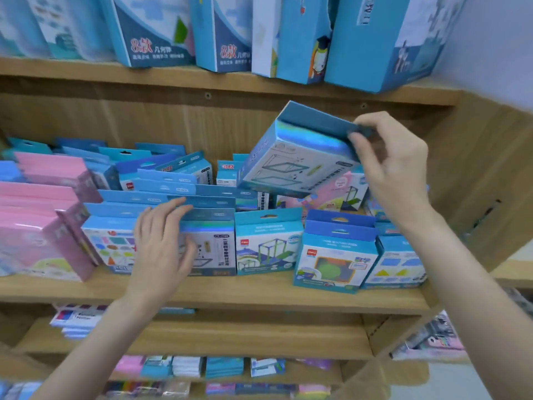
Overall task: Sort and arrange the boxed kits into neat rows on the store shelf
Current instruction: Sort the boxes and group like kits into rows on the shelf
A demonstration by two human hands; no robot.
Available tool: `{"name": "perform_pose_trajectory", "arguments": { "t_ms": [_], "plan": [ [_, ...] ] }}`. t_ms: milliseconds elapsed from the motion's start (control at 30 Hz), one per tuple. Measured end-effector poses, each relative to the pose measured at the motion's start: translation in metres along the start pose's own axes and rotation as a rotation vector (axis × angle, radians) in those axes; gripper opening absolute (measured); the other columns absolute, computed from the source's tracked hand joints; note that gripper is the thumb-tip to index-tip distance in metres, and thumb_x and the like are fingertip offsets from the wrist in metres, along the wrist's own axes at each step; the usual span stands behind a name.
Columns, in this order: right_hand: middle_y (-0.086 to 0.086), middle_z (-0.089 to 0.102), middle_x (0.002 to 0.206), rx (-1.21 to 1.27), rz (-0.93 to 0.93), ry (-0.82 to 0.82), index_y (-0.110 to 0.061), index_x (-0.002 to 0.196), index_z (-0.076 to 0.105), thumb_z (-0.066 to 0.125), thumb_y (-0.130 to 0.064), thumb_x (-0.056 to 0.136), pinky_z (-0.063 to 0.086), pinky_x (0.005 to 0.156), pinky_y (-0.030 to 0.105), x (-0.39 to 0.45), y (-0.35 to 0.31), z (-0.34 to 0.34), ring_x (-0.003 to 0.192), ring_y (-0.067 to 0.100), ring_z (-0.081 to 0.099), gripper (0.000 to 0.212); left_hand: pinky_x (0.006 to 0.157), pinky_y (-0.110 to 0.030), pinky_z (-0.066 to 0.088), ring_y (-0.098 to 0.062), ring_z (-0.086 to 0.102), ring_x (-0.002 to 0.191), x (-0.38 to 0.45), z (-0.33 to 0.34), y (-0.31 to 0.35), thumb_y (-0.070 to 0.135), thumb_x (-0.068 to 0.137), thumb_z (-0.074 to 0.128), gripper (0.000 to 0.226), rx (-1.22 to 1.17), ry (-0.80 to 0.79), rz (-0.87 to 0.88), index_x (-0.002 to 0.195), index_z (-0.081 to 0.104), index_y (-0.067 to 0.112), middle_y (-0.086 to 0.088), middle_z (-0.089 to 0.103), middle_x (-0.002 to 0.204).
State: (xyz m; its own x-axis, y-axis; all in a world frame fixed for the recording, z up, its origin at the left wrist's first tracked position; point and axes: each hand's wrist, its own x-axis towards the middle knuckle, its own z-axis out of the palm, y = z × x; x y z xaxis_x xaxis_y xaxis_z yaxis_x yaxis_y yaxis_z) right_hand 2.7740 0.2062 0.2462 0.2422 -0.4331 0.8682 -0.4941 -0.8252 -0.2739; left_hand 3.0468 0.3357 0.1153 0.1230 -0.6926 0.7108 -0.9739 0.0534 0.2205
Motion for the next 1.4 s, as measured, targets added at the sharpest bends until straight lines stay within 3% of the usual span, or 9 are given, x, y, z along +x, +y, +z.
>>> {"name": "perform_pose_trajectory", "arguments": {
  "t_ms": [133,300,400,533,700,800,1067,1233,1400],
  "plan": [
    [-0.005,0.054,0.084,0.119,-0.008,-0.063,-0.002,0.095,0.059,0.054,-0.012,0.09,0.038,0.063,0.014,0.004,-0.037,0.006,0.069,0.009,0.048,0.013,0.105,-0.051,0.024,-0.032,0.041,0.119,-0.01,-0.016,-0.033,0.015,0.08,0.038,0.045,0.073,-0.036,-0.038,0.123,0.048,0.002,-0.016,0.049,0.13],
    [-0.007,0.053,0.077,0.168,-0.066,-0.38,-0.006,0.089,0.06,0.056,-0.012,0.085,0.035,0.06,0.015,-0.033,-0.072,0.052,0.07,0.003,0.046,0.008,0.106,-0.046,0.019,-0.026,0.041,0.118,-0.016,-0.024,-0.057,0.021,0.089,0.033,0.04,0.048,-0.006,-0.141,0.121,0.052,0.008,-0.01,0.051,0.129],
    [0.004,0.06,0.08,0.048,-0.088,-0.541,-0.009,0.087,0.056,0.049,-0.018,0.087,0.046,0.062,0.032,-0.071,-0.084,0.095,0.071,0.02,0.057,0.012,0.106,-0.044,0.019,-0.023,0.041,0.12,-0.02,-0.032,-0.06,0.024,0.093,0.028,0.041,-0.069,0.021,-0.169,0.121,0.052,0.007,-0.01,0.052,0.129],
    [0.013,0.055,0.087,-0.17,-0.071,-0.58,-0.005,0.089,0.054,0.053,-0.012,0.088,0.046,0.044,0.039,-0.087,-0.093,0.126,0.06,0.037,0.058,0.007,0.109,-0.049,0.016,-0.022,0.036,0.128,-0.025,-0.033,-0.051,0.042,0.091,0.036,0.052,-0.141,-0.08,0.074,0.131,0.04,0.009,-0.007,0.042,0.136],
    [0.003,0.053,0.108,0.011,0.149,-0.622,-0.01,0.112,0.052,0.055,-0.019,0.09,0.048,0.073,0.034,-0.083,-0.096,0.117,0.077,0.019,0.058,0.024,0.112,-0.05,0.012,-0.024,0.03,0.133,-0.017,-0.014,-0.047,0.054,0.083,0.048,0.071,0.034,-0.211,0.235,0.137,0.033,0.011,-0.008,0.035,0.143],
    [-0.009,0.053,0.097,0.071,0.301,-0.567,-0.015,0.109,0.055,0.057,-0.018,0.089,0.046,0.069,0.022,-0.081,-0.087,0.092,0.07,0.006,0.056,0.021,0.113,-0.049,0.01,-0.025,0.029,0.134,-0.006,-0.013,-0.04,0.053,0.083,0.048,0.068,0.037,-0.204,0.267,0.134,0.038,0.009,-0.011,0.039,0.142],
    [0.015,0.066,0.094,-0.25,0.49,-0.337,0.001,0.096,0.064,0.056,-0.001,0.085,0.045,0.08,0.028,-0.052,0.001,0.005,0.086,0.029,0.061,0.014,0.11,-0.045,0.016,-0.026,0.052,0.114,0.032,0.004,0.017,0.034,0.089,0.04,0.041,-0.105,-0.201,0.332,0.119,0.054,0.009,-0.01,0.055,0.127],
    [0.029,0.037,0.135,-0.588,0.626,-0.58,0.002,0.128,0.045,0.057,-0.016,0.088,0.029,0.102,0.042,-0.029,0.103,-0.025,0.124,0.045,0.036,0.045,0.106,-0.043,0.022,-0.024,0.056,0.105,0.053,0.027,0.059,0.032,0.091,0.037,0.037,-0.098,-0.197,0.362,0.111,0.06,0.01,-0.005,0.061,0.115],
    [0.026,0.032,0.137,-0.702,0.77,-0.851,0.002,0.13,0.034,0.053,-0.025,0.09,0.027,0.103,0.045,-0.005,0.142,0.001,0.127,0.043,0.027,0.051,0.106,-0.045,0.017,-0.022,0.057,0.098,0.061,0.048,0.087,0.033,0.088,0.039,0.034,-0.018,-0.217,0.354,0.107,0.06,0.013,-0.001,0.063,0.106]
  ]
}}
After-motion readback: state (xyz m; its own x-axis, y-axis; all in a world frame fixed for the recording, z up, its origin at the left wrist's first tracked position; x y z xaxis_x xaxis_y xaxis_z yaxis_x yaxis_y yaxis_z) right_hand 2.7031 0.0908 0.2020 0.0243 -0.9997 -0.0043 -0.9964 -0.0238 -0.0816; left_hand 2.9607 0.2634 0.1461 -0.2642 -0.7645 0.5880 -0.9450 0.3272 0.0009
